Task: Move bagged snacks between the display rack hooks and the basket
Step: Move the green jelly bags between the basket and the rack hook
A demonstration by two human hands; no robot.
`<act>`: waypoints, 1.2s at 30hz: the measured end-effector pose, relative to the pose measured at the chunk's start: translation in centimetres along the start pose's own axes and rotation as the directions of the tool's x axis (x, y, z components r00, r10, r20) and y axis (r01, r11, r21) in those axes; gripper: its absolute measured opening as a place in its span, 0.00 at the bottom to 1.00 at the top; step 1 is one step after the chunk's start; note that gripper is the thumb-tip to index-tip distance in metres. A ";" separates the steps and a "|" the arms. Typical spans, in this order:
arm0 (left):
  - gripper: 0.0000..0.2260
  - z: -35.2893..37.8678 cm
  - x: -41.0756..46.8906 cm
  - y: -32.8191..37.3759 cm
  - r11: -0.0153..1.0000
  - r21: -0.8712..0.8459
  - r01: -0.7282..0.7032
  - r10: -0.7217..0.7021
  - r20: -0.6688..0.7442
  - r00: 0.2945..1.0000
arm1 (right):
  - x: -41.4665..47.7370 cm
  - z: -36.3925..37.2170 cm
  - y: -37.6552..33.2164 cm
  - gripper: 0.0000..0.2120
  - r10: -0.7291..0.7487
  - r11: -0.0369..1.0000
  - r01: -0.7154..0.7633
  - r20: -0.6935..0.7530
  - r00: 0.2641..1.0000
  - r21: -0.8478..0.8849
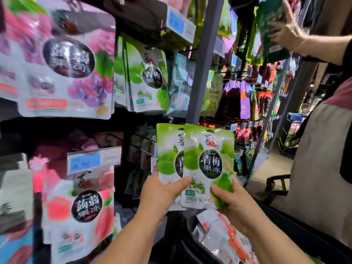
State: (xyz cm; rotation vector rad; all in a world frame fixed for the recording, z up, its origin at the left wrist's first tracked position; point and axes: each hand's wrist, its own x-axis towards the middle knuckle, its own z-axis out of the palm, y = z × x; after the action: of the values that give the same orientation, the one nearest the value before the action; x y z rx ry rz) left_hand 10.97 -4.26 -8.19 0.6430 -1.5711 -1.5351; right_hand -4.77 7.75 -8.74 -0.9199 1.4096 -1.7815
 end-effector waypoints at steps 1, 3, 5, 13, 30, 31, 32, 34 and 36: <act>0.12 -0.5 -0.1 0.5 1.000 0.013 -0.016 0.017 -0.010 1.000 | 0.2 0.4 -0.3 0.46 -0.024 1.000 0.024 -0.001 1.000 0.012; 0.10 -1.6 -0.4 1.6 0.998 0.046 -0.052 0.054 -0.038 0.998 | 0.7 1.4 -1.1 0.45 -0.069 0.996 0.070 -0.018 0.997 0.048; 0.09 -2.9 -0.6 2.8 0.988 0.122 -0.093 0.104 -0.084 0.991 | 1.5 2.5 -2.1 0.39 -0.112 0.990 0.116 -0.048 0.993 0.083; 0.11 -7.1 -0.9 7.2 0.947 0.277 -0.160 0.223 -0.212 0.951 | 5.8 8.0 -7.8 0.20 -0.267 0.949 0.267 -0.024 0.963 0.165; 0.10 -9.7 0.0 7.7 0.962 0.204 -0.180 0.240 -0.328 0.914 | 12.2 14.7 -11.9 0.18 -0.331 0.909 0.317 0.009 0.944 0.269; 0.11 -9.8 0.1 7.5 0.964 0.200 -0.175 0.235 -0.333 0.913 | 12.3 14.8 -12.0 0.18 -0.332 0.909 0.318 0.006 0.943 0.270; 0.11 -9.9 0.2 7.4 0.964 0.201 -0.175 0.237 -0.340 0.910 | 12.5 15.0 -12.2 0.19 -0.333 0.909 0.320 0.004 0.943 0.267; 0.11 -10.0 0.4 7.3 0.961 0.211 -0.177 0.243 -0.350 0.905 | 12.7 15.1 -12.4 0.19 -0.334 0.913 0.324 -0.002 0.943 0.247; 0.12 -10.1 0.7 7.2 0.961 0.215 -0.171 0.240 -0.356 0.903 | 12.8 15.2 -12.6 0.18 -0.329 0.917 0.322 -0.009 0.944 0.233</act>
State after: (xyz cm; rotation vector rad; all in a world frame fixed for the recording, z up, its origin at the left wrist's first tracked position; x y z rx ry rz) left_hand 20.34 -9.49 -1.97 0.7935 -1.4336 -1.0445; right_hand 0.45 -8.40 7.63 -1.0983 1.0423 -2.1148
